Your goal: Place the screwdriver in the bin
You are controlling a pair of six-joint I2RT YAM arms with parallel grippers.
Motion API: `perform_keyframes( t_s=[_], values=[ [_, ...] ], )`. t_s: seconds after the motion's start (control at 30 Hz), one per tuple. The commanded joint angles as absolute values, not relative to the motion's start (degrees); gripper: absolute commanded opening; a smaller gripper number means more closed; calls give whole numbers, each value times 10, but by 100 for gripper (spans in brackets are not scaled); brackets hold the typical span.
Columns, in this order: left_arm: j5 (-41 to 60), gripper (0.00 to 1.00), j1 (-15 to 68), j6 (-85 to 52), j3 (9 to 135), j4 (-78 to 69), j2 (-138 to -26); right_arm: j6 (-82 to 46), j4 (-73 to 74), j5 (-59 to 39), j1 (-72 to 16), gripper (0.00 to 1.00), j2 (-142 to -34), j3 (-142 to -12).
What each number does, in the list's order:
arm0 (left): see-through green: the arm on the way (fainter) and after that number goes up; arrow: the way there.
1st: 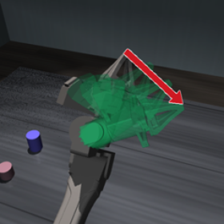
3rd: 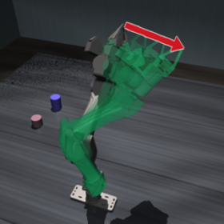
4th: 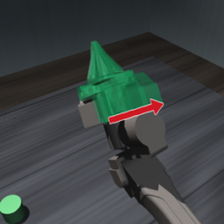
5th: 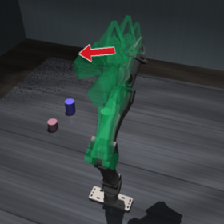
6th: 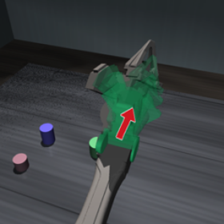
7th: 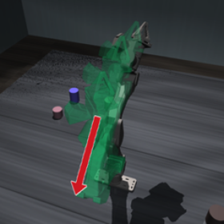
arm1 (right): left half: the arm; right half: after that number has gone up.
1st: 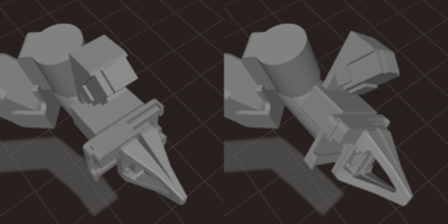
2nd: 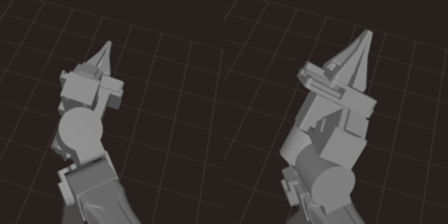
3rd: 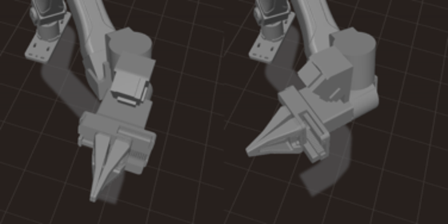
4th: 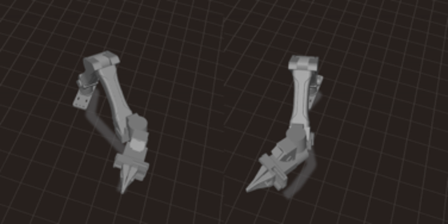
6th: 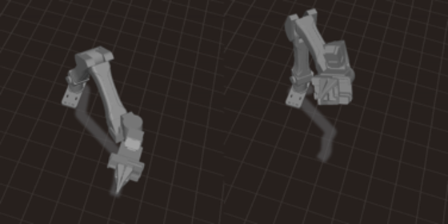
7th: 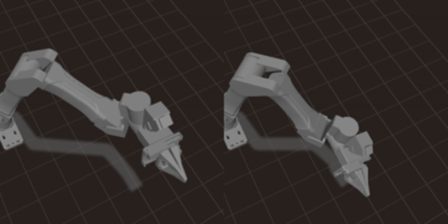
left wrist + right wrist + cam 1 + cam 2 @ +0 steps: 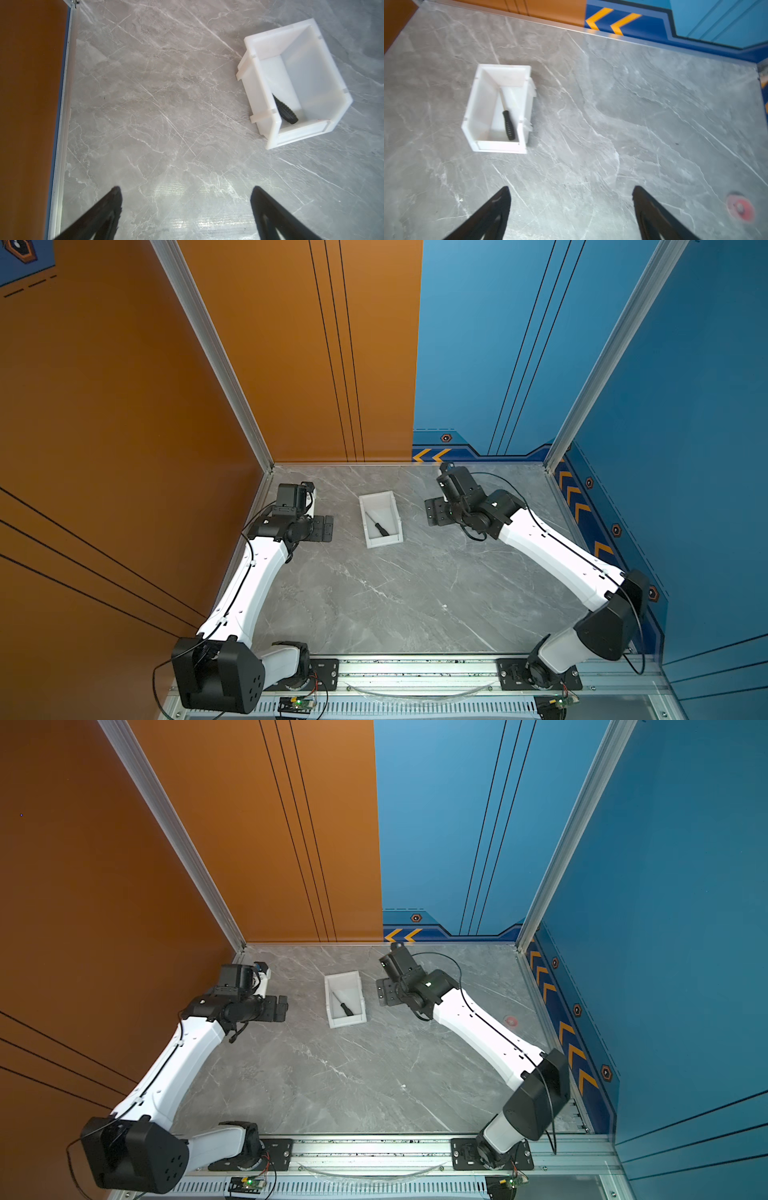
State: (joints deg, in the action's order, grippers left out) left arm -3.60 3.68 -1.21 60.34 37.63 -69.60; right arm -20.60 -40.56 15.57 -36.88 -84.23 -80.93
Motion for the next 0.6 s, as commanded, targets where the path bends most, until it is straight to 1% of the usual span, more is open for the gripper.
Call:
perform_keyframes(
  t_s=[0.0,0.17,0.27,0.33,0.47,0.57],
  values=[
    [-68,98,31,-32,543,276,-666,-236,-315,175,-324,100,-757,-700],
    [-80,98,28,-32,450,141,-643,-243,-262,176,-258,100,-669,-575],
    [-82,98,27,-23,389,38,-638,-258,-229,207,-227,100,-645,-518],
    [-80,98,26,-19,353,-27,-643,-254,-203,206,-206,100,-642,-486],
    [-67,98,24,-10,309,-127,-670,-215,-103,246,-200,100,-634,-412],
    [-69,98,19,-11,289,-189,-694,-196,-58,268,-195,100,-617,-378]
  ],
)
